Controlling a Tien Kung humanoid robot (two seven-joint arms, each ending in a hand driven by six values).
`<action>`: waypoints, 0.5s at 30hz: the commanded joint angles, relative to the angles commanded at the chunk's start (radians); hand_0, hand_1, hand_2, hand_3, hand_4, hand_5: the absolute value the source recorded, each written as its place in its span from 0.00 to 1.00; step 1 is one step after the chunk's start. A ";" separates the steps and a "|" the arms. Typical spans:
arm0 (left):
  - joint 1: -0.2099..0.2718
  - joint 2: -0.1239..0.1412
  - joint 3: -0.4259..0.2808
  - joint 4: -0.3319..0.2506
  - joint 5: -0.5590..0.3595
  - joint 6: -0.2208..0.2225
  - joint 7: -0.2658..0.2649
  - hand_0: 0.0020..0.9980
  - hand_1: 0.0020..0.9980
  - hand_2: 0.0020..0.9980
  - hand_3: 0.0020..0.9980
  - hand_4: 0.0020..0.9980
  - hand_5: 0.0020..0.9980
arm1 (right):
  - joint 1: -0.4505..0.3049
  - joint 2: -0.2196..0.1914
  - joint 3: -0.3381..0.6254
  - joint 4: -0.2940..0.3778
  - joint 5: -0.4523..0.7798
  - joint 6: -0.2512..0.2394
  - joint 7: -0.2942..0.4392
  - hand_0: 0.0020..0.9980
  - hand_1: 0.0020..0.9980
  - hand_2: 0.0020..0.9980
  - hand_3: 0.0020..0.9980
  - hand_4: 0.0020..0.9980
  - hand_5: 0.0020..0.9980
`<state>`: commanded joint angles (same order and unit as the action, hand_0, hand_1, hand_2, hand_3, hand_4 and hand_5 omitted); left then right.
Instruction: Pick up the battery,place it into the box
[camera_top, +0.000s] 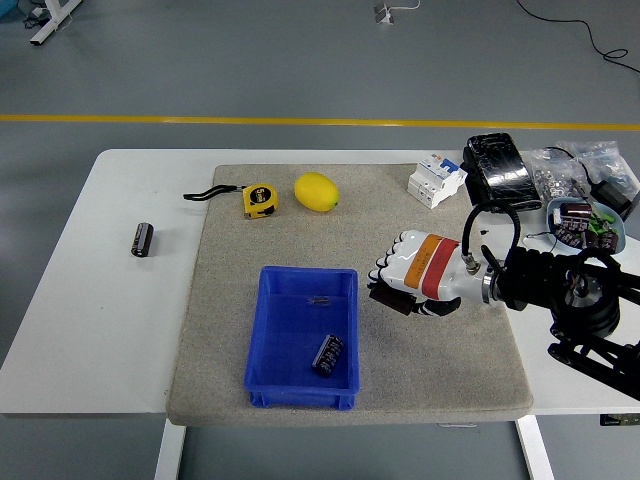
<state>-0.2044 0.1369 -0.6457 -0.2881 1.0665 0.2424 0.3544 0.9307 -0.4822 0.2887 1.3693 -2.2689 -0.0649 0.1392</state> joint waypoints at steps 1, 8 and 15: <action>0.000 0.000 -0.001 0.000 0.003 -0.001 0.000 0.61 0.55 0.61 0.62 0.61 0.68 | 0.004 0.006 0.004 0.011 0.000 0.001 -0.003 0.50 0.51 0.67 0.57 0.77 0.09; -0.005 0.006 -0.003 -0.002 0.010 -0.006 0.000 0.61 0.55 0.61 0.62 0.61 0.68 | 0.037 0.060 0.009 0.086 0.000 0.015 -0.028 0.51 0.52 0.68 0.57 0.78 0.09; -0.015 0.007 -0.002 -0.003 0.013 -0.008 0.002 0.61 0.55 0.61 0.62 0.61 0.68 | 0.058 0.122 -0.036 0.086 0.000 0.034 -0.041 0.58 0.62 0.76 0.89 0.97 0.14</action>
<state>-0.2195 0.1439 -0.6479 -0.2916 1.0795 0.2347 0.3560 0.9886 -0.3600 0.2531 1.4549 -2.2689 -0.0304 0.0978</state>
